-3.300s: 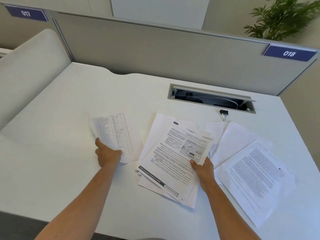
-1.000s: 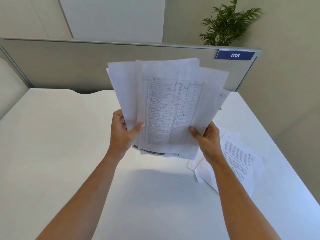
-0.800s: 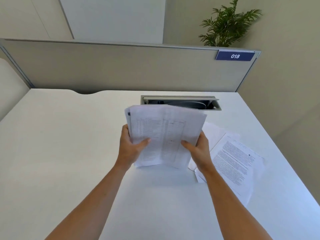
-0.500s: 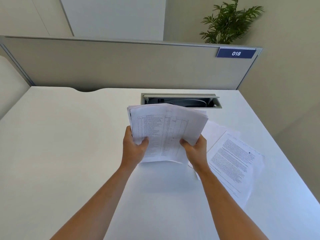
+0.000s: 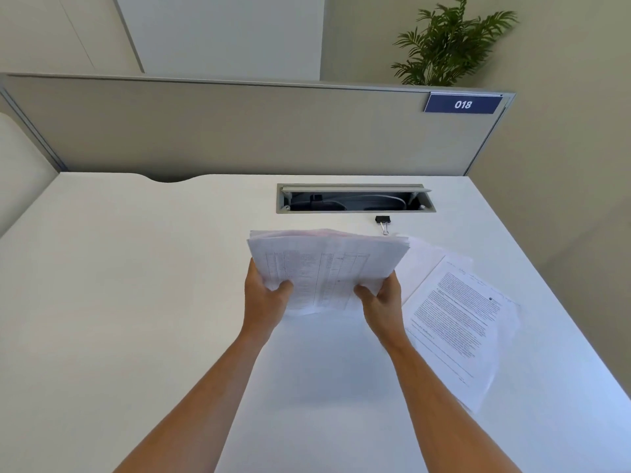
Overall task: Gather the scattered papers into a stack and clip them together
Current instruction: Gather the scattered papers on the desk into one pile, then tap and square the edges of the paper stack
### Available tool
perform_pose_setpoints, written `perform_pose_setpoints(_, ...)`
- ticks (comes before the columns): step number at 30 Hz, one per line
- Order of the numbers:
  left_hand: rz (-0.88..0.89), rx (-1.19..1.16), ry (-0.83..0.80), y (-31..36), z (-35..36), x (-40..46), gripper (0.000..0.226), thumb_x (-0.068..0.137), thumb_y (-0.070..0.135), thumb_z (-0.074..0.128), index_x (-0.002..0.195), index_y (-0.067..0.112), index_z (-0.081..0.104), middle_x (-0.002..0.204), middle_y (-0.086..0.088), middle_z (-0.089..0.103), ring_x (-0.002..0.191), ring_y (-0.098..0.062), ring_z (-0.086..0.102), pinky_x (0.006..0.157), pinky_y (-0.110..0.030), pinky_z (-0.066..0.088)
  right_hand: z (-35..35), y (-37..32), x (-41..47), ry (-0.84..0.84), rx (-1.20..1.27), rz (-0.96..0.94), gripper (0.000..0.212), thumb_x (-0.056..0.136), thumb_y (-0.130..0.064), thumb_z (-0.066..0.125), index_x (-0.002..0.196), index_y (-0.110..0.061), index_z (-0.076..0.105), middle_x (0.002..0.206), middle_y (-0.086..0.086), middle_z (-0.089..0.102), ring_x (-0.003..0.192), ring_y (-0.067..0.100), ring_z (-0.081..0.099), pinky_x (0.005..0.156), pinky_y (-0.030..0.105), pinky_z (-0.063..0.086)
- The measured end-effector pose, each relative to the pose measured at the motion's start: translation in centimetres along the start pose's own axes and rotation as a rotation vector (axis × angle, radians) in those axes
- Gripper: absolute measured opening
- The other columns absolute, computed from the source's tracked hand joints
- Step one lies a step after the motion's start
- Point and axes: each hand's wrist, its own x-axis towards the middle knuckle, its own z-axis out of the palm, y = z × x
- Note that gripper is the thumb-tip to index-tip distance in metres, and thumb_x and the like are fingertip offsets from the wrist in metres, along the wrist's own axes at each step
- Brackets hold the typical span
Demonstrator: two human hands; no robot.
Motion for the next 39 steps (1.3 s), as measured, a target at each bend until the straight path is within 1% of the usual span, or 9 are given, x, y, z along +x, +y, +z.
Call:
perform_pose_setpoints(4, 0.026, -0.004, 0.051, 0.9, 0.9, -0.1, 0.042, 0.08, -0.006, 0.066, 0.115, 0.013, 0.054, 0.104, 0.004, 0.063, 0.096, 0.0, 0.06, 0.072, -0.006, 0.049, 0.5, -0.7, 0.4, 0.06, 0.033, 0.011, 0.043, 0.087, 0.007, 0.056, 0.123, -0.017, 0.053, 0.112, -0.002, 0.064, 0.107, 0.011, 0.06, 0.079, 0.012, 0.049)
perform_pose_setpoints(8, 0.066, -0.024, 0.089, 1.2, 0.8, -0.3, 0.039, 0.081, -0.006, 0.066, 0.107, 0.017, 0.047, 0.1, 0.006, 0.058, 0.093, -0.011, 0.059, 0.075, -0.016, 0.048, 0.1, -0.9, 0.6, 0.11, -0.005, -0.028, 0.043, 0.088, 0.004, 0.057, 0.119, -0.023, 0.047, 0.109, -0.012, 0.06, 0.104, 0.003, 0.058, 0.08, 0.015, 0.049)
perform_pose_setpoints(12, -0.057, -0.025, 0.052, -0.2, 1.0, -1.3, 0.048, 0.079, -0.006, 0.067, 0.113, 0.018, 0.044, 0.104, 0.005, 0.055, 0.098, -0.015, 0.057, 0.078, -0.023, 0.047, 0.2, 0.6, -0.6, 0.086, -0.074, 0.042, 0.047, 0.088, 0.005, 0.058, 0.128, -0.014, 0.044, 0.109, -0.011, 0.057, 0.098, 0.007, 0.058, 0.077, 0.008, 0.05)
perform_pose_setpoints(17, -0.078, 0.035, -0.002, -1.8, 1.0, -2.0, 0.039, 0.084, 0.011, 0.073, 0.119, 0.019, 0.056, 0.106, 0.012, 0.065, 0.099, -0.001, 0.061, 0.081, -0.019, 0.05, 0.3, 2.3, -1.6, 0.06, -0.162, 0.036, 0.043, 0.092, 0.005, 0.05, 0.129, -0.016, 0.045, 0.119, -0.002, 0.059, 0.11, 0.015, 0.056, 0.098, 0.026, 0.046)
perform_pose_setpoints(20, -0.054, 0.09, -0.011, -1.8, 1.0, -1.8, 0.025, 0.09, 0.014, 0.067, 0.115, 0.012, 0.063, 0.103, 0.005, 0.069, 0.096, -0.009, 0.065, 0.089, -0.027, 0.051, 0.4, 2.9, -1.3, 0.041, -0.197, 0.008, 0.044, 0.094, -0.001, 0.052, 0.134, -0.015, 0.042, 0.122, -0.003, 0.058, 0.111, 0.012, 0.056, 0.102, 0.032, 0.047)
perform_pose_setpoints(22, -0.038, 0.09, -0.025, -1.6, 0.9, -1.6, 0.023, 0.091, 0.009, 0.065, 0.113, 0.013, 0.064, 0.102, 0.004, 0.07, 0.096, -0.012, 0.066, 0.086, -0.024, 0.05, -0.2, 3.7, -1.2, 0.08, -0.201, 0.003, 0.056, 0.092, -0.01, 0.062, 0.14, -0.016, 0.036, 0.128, -0.002, 0.055, 0.115, 0.014, 0.054, 0.102, 0.031, 0.045)
perform_pose_setpoints(28, -0.172, -0.075, -0.041, -2.0, 0.0, -1.1, 0.03, 0.088, 0.0, 0.062, 0.109, 0.021, 0.065, 0.101, 0.01, 0.071, 0.089, -0.001, 0.068, 0.073, -0.017, 0.051, -3.8, 8.6, -1.9, 0.285, -0.696, 0.06, 0.084, 0.083, -0.044, 0.071, 0.149, -0.014, 0.029, 0.151, 0.008, 0.041, 0.142, 0.026, 0.032, 0.118, 0.043, 0.02)
perform_pose_setpoints(33, -0.412, -0.111, -0.072, -4.3, -0.9, -0.5, 0.037, 0.083, -0.005, 0.063, 0.102, 0.027, 0.065, 0.103, 0.005, 0.071, 0.094, -0.014, 0.068, 0.076, -0.03, 0.051, -5.2, 11.5, -3.1, 0.117, -0.926, 0.299, 0.106, 0.08, -0.064, 0.061, 0.156, -0.017, 0.004, 0.165, 0.007, 0.007, 0.153, 0.024, -0.004, 0.119, 0.056, -0.004)
perform_pose_setpoints(39, -0.585, -0.004, -0.083, -7.6, -1.9, -0.3, 0.039, 0.083, -0.006, 0.063, 0.111, 0.021, 0.06, 0.102, 0.002, 0.068, 0.1, -0.024, 0.064, 0.084, -0.035, 0.048, -5.8, 12.5, -3.1, 0.051, -0.942, 0.341, 0.107, 0.082, -0.072, 0.052, 0.157, -0.019, -0.004, 0.166, 0.008, -0.001, 0.153, 0.021, -0.009, 0.118, 0.051, -0.014)
